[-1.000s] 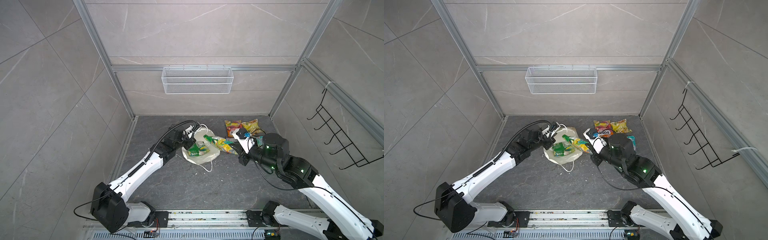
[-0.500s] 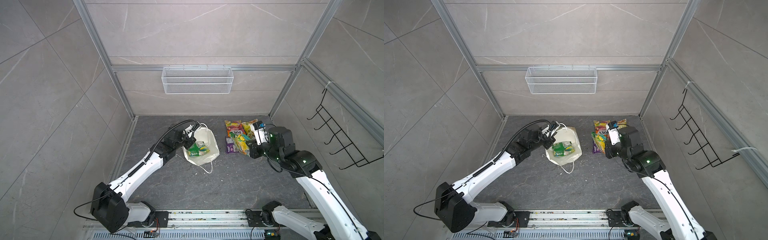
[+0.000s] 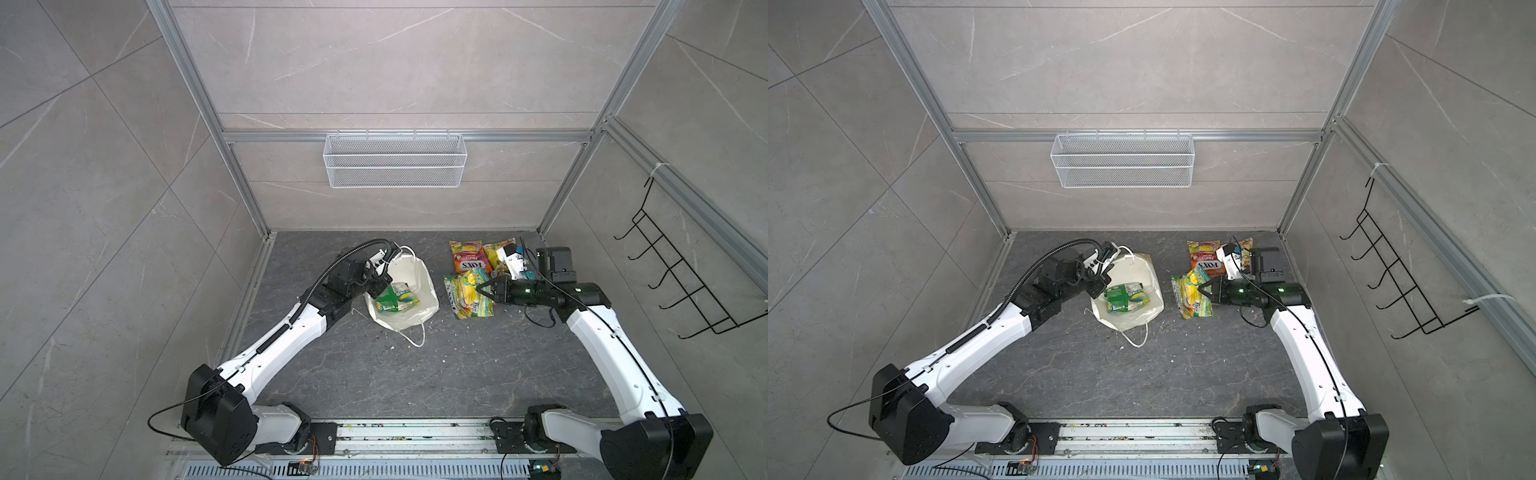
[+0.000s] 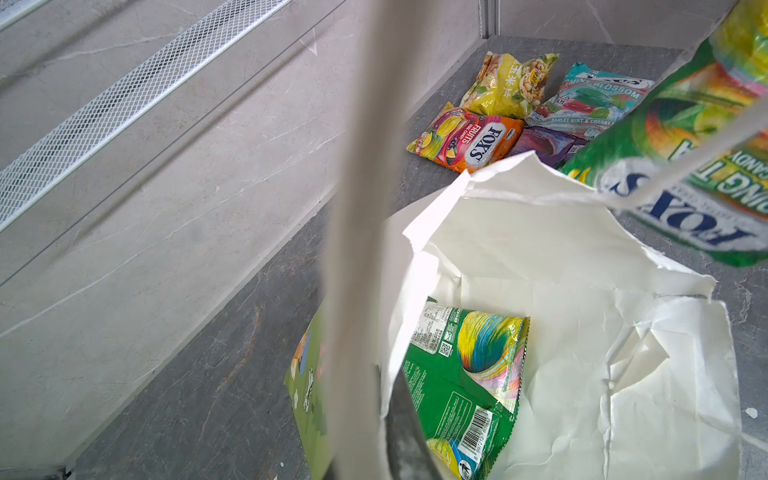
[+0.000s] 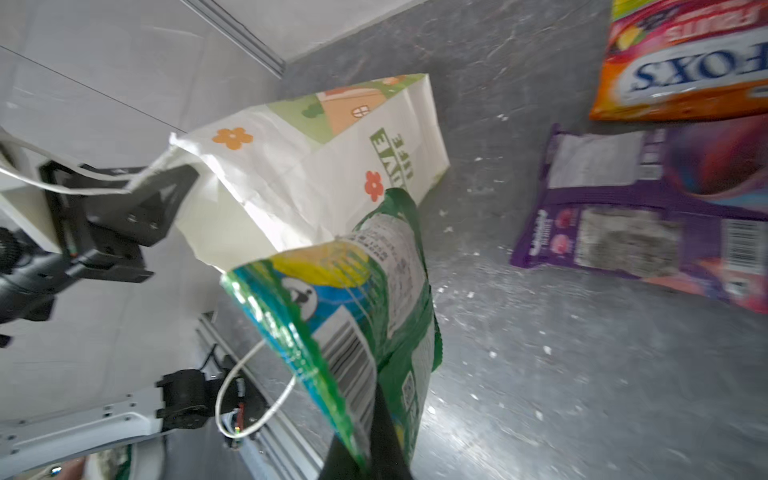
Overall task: Take the snacks out of the paper bag
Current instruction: Place the snack at the middle-right of the table.
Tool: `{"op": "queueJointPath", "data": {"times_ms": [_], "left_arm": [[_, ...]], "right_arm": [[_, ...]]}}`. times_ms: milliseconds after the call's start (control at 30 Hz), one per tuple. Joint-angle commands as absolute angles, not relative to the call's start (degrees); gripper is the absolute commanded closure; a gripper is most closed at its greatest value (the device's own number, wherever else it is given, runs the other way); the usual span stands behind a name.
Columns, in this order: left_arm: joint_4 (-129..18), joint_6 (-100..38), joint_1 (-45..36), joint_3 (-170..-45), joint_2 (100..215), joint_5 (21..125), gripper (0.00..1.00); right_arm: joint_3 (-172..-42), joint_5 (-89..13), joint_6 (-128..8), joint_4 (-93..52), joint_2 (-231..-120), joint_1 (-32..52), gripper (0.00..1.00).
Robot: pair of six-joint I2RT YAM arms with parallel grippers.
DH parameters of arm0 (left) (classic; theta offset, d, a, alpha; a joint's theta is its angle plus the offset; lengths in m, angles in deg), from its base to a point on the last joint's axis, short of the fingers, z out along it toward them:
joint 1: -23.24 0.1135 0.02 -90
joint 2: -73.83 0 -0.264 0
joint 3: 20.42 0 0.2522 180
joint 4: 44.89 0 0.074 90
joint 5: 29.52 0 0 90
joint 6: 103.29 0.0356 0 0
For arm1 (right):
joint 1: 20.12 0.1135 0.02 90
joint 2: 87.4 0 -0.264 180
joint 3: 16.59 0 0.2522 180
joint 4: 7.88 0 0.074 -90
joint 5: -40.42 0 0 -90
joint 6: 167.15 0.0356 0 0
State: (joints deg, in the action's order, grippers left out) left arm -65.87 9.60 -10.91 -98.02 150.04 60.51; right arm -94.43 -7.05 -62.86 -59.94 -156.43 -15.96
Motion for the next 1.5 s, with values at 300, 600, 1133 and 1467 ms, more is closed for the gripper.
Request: {"op": "queueJointPath", "data": {"times_ms": [300,600,1133,1467], "left_arm": [[-64.3,9.9,-11.0,-100.7,151.5,59.5,1.00],[-63.0,9.4,-10.9,-99.6,151.7,59.4,1.00],[-62.8,9.9,-11.0,-99.5,151.7,60.0,1.00],[-62.5,10.0,-10.9,-99.2,151.3,61.1,1.00]], "right_arm": [[-94.7,-6.5,-64.4,-72.2,-159.6,-14.6,1.00],[-90.8,-8.7,-64.5,-74.8,-161.4,-14.4,1.00],[-93.1,-53.9,-64.1,-80.2,-170.6,-14.5,0.92],[-96.3,-70.7,-61.1,-78.7,-177.0,-14.5,1.00]]}}
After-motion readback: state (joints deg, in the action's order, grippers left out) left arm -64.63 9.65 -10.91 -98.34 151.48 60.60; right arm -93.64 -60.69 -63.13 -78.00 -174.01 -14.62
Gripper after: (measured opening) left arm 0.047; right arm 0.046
